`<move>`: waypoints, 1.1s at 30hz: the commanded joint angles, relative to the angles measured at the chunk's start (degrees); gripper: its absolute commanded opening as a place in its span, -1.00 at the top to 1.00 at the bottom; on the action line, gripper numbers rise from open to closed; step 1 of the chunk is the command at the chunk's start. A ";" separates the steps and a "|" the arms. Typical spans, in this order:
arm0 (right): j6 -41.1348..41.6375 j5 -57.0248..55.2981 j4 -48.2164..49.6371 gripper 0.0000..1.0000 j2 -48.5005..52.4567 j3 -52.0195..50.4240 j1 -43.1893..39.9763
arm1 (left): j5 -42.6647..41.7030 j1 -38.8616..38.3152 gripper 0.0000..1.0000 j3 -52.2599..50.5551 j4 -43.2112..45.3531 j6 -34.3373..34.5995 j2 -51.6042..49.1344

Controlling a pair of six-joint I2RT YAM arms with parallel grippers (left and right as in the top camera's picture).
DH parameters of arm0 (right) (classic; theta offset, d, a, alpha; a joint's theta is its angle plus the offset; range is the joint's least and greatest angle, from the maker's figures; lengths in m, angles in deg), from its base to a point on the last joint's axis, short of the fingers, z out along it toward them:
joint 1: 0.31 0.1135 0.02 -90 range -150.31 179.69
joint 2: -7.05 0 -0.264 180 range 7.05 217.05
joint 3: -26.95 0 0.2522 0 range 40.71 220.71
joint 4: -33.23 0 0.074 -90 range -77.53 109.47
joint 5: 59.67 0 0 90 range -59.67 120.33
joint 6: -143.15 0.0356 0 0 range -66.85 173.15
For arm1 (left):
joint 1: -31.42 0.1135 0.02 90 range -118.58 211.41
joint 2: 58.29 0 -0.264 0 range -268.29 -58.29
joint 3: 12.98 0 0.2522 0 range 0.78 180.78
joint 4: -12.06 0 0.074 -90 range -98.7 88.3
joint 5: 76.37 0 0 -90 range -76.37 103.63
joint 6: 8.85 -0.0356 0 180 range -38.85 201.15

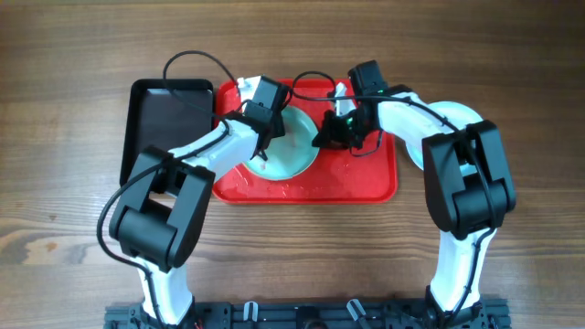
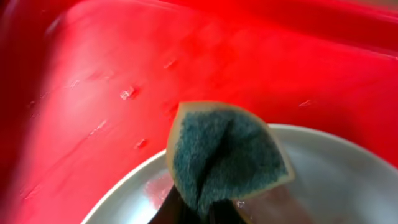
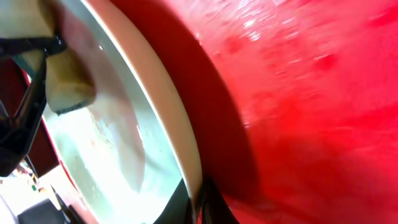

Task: Clean dirty plates on tray and stack at the side
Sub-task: 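Scrub the sauced plate with the sponge while the right gripper holds its rim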

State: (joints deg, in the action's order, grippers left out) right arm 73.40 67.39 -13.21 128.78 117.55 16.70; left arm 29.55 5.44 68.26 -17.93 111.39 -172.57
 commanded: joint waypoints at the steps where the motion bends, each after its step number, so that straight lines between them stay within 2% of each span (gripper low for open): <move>1: -0.04 -0.85 -0.61 0.91 1.64 -1.44 -0.70 | -1.25 1.70 0.92 -3.72 -9.42 1.60 -4.57; 7: 0.76 -1.25 -0.63 0.91 1.64 -1.44 -0.70 | -23.65 1.84 0.92 -3.72 -15.89 -11.98 -4.55; 12: 0.79 -1.25 -0.59 0.91 1.64 -1.44 -0.70 | -48.33 2.14 0.92 -3.72 -17.94 -26.32 -4.55; 16: 0.83 -1.25 -0.57 0.91 1.64 -1.44 -0.70 | -59.23 2.12 0.92 -3.72 -17.18 -32.52 -4.55; 19: 0.81 -1.25 -0.57 0.92 1.64 -1.44 -0.70 | -57.55 2.23 0.92 -3.72 -14.97 -32.50 -4.55; 21: 0.81 -1.25 -0.59 0.92 1.64 -1.44 -0.70 | -52.98 2.49 0.92 -3.72 -12.39 -29.94 -4.55; 33: 0.90 -1.25 -0.70 0.92 1.64 -1.44 -0.70 | -10.99 4.39 0.92 -3.67 5.70 -0.96 -4.55</move>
State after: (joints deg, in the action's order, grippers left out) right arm 73.86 67.81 -13.65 128.78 117.22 16.22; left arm -7.85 8.45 66.93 -12.86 99.06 -173.47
